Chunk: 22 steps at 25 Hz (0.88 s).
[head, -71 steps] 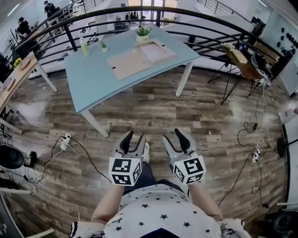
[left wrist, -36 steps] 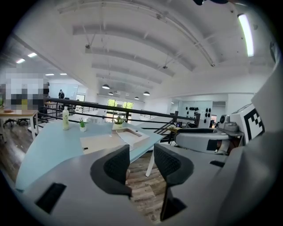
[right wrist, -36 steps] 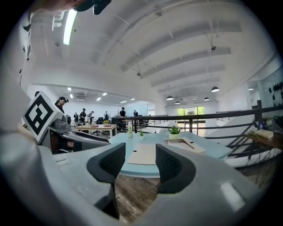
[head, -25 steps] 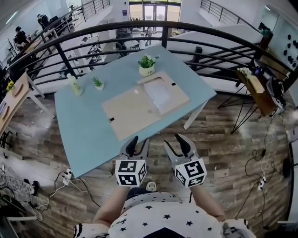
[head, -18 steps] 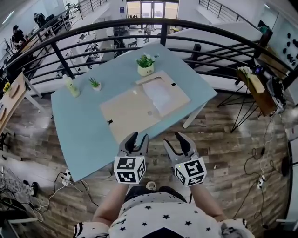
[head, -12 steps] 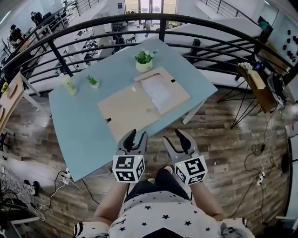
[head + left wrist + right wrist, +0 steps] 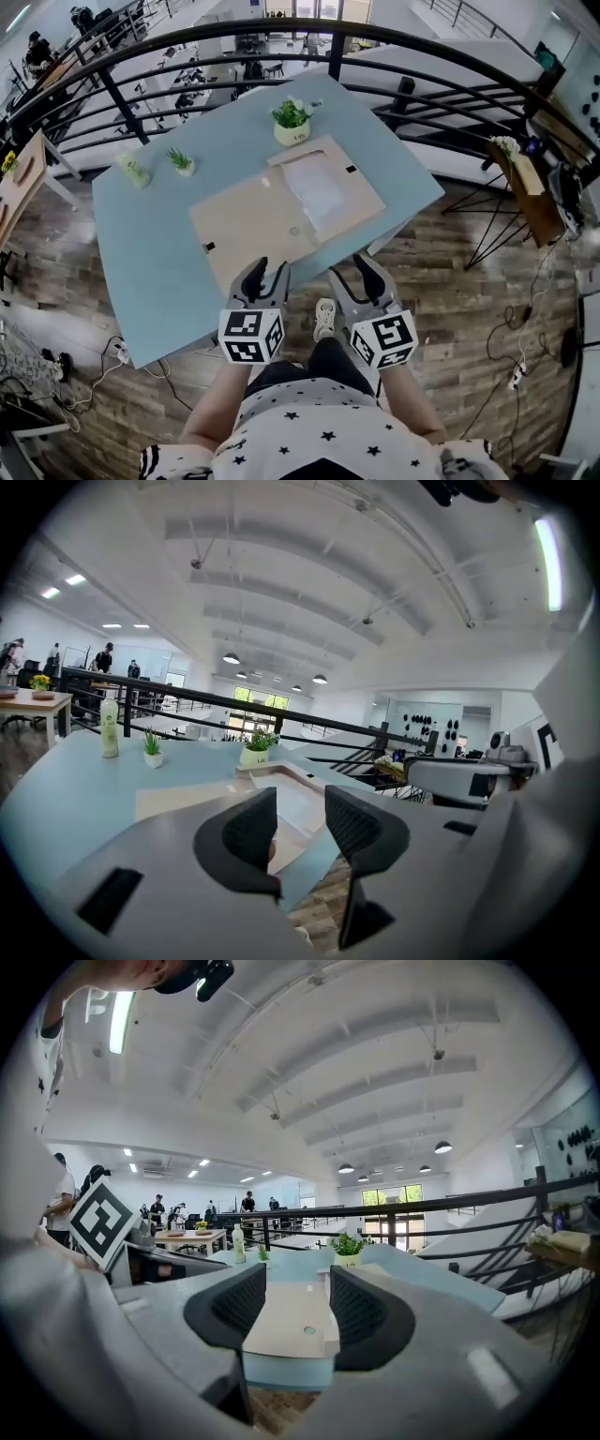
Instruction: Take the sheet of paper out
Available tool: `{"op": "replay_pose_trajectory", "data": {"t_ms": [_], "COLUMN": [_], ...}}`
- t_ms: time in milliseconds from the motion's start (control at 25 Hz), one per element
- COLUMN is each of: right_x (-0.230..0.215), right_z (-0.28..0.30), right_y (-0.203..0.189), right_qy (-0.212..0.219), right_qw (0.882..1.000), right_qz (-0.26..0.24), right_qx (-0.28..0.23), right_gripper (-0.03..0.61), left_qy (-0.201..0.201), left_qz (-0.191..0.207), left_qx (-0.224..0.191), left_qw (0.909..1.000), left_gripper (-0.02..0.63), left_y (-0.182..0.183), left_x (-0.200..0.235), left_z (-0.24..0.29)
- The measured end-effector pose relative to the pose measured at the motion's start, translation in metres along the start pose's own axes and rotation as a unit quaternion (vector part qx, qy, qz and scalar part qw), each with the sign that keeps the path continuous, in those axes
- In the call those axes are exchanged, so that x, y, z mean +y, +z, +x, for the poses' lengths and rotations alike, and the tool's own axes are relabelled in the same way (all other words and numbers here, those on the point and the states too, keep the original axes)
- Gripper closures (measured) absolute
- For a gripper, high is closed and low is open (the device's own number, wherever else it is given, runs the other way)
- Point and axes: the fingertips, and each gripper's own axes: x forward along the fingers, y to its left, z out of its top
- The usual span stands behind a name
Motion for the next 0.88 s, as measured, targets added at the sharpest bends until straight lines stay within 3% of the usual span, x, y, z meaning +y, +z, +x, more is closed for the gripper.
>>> {"op": "replay_pose_trajectory", "data": {"t_ms": [600,880], "right_x": [-0.104,-0.130], "right_z": [0.079,0.121], "right_y": [0.042,0.049], "right_qy": [0.023,0.045], "right_qw": [1.000,0.999], "right_qz": [-0.020,-0.025], "right_qx": [-0.005,0.006], "right_gripper": [0.379,0.379], "left_qy": [0.031,0.036], "left_qz": [0.004,-0.006], "left_qx": [0.006,0.036], "left_qw": [0.9995,0.9987], "left_gripper": [0.454,0.454], "left_y": [0.042,0.039], "left_x": [0.009,0.022], "left_z": [0.115,0.164]}}
